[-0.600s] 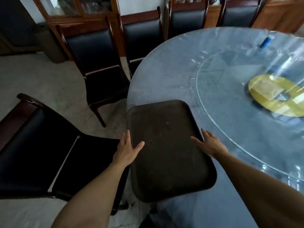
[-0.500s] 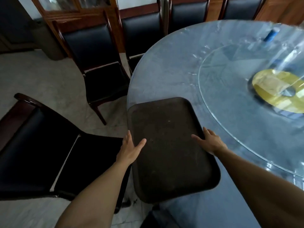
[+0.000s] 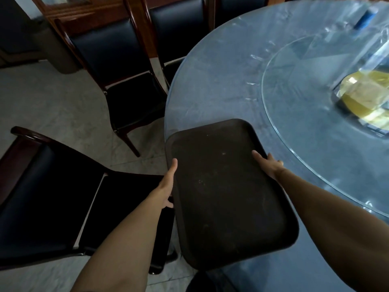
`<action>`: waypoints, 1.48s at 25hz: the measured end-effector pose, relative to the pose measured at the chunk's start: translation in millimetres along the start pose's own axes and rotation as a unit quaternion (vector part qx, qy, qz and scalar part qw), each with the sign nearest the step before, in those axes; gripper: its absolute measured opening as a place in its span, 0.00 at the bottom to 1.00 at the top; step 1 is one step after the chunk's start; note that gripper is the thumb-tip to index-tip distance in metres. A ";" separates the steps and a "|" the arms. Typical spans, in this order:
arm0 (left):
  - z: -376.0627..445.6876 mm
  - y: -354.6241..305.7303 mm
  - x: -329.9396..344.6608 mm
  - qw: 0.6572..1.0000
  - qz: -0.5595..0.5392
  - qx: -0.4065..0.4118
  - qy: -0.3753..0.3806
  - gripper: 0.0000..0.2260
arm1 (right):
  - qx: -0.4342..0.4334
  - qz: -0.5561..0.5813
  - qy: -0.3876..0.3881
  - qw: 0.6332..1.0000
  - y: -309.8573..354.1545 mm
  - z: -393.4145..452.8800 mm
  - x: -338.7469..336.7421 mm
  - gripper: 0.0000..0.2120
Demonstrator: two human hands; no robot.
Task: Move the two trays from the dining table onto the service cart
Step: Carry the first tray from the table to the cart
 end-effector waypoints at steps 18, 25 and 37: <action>-51.2 -100.1 3.9 0.996 0.010 0.065 0.061 0.51 | 0.075 0.241 0.102 0.962 4.7 -64.4 -87.7 0.42; -107.3 -147.8 53.8 0.987 0.081 0.117 0.079 0.41 | 0.047 0.317 0.057 0.945 -49.0 -111.9 -146.9 0.39; -208.8 -132.8 210.4 0.937 0.223 0.202 0.180 0.39 | 0.032 0.425 -0.061 0.903 -224.1 -218.8 -245.0 0.37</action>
Point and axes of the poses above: each hand's wrist, its own z-axis towards the middle knuckle, its own x-axis out of the palm, y = z × x, the point moved 3 cm from there along z, towards the middle knuckle, and after that the axes turned 3 degrees about x, right-handed, at the moved point
